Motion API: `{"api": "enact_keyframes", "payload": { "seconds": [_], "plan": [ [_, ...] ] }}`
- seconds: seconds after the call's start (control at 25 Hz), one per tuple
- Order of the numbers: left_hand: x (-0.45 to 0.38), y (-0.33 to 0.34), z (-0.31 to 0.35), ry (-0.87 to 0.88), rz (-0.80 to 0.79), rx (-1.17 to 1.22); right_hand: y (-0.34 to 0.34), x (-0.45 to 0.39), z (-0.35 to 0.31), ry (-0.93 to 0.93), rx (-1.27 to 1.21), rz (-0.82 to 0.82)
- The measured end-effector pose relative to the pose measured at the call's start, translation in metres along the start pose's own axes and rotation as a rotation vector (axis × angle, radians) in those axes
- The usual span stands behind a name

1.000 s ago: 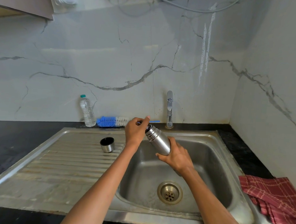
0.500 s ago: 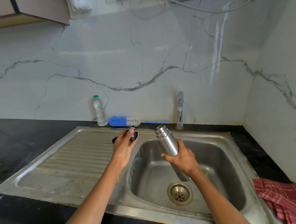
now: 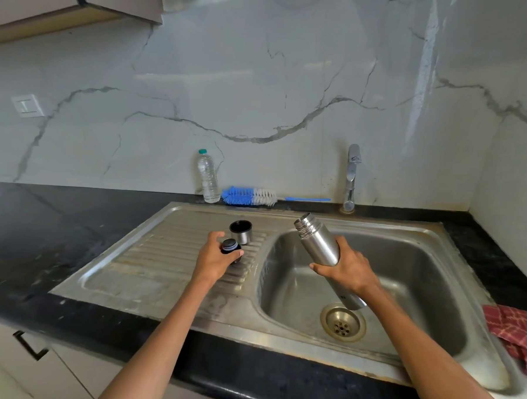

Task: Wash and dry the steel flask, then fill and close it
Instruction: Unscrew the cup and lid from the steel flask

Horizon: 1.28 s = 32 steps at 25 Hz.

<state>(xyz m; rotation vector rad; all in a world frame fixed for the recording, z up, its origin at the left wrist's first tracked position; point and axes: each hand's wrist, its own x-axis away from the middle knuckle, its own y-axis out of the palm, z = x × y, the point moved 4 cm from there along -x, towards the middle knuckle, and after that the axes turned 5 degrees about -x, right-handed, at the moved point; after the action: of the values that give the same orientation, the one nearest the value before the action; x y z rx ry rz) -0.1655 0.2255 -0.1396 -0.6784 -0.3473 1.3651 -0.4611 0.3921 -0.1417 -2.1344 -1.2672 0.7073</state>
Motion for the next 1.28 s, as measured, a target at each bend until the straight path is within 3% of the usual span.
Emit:
{"api": "enact_keyframes", "payload": {
  "seconds": [0.24, 0.32, 0.4, 0.48, 0.56, 0.64, 0.8, 1.04, 1.28],
  "plan": [
    [-0.002, 0.007, -0.007, 0.007, -0.037, -0.036, -0.003, 0.0, 0.004, 0.028, 0.035, -0.018],
    [0.002, 0.005, -0.001, 0.038, 0.015, -0.15, -0.003, 0.0, 0.005, 0.036, 0.034, -0.023],
    [0.013, 0.001, 0.02, 0.201, 0.207, -0.213, -0.004, 0.001, 0.005, 0.043, 0.023, -0.021],
    [0.027, 0.005, 0.054, 0.456, 0.406, -0.129, -0.007, 0.001, 0.006, 0.05, 0.013, -0.011],
    [0.032, 0.023, 0.087, 0.575, 0.405, 0.02, -0.014, 0.001, 0.01, 0.06, 0.023, 0.016],
    [0.028, 0.047, 0.11, 0.533, 0.279, 0.165, -0.023, 0.002, 0.015, 0.071, 0.044, 0.038],
    [0.015, 0.088, 0.11, 0.406, 0.153, 0.218, -0.039, 0.002, 0.032, 0.08, 0.152, 0.053],
    [-0.005, 0.106, 0.065, 0.027, -0.042, 0.459, -0.037, -0.012, 0.036, 0.042, 0.512, -0.008],
    [-0.01, 0.102, 0.065, 0.061, -0.023, 0.393, -0.02, -0.009, 0.038, 0.07, 0.701, -0.038]
  ]
}}
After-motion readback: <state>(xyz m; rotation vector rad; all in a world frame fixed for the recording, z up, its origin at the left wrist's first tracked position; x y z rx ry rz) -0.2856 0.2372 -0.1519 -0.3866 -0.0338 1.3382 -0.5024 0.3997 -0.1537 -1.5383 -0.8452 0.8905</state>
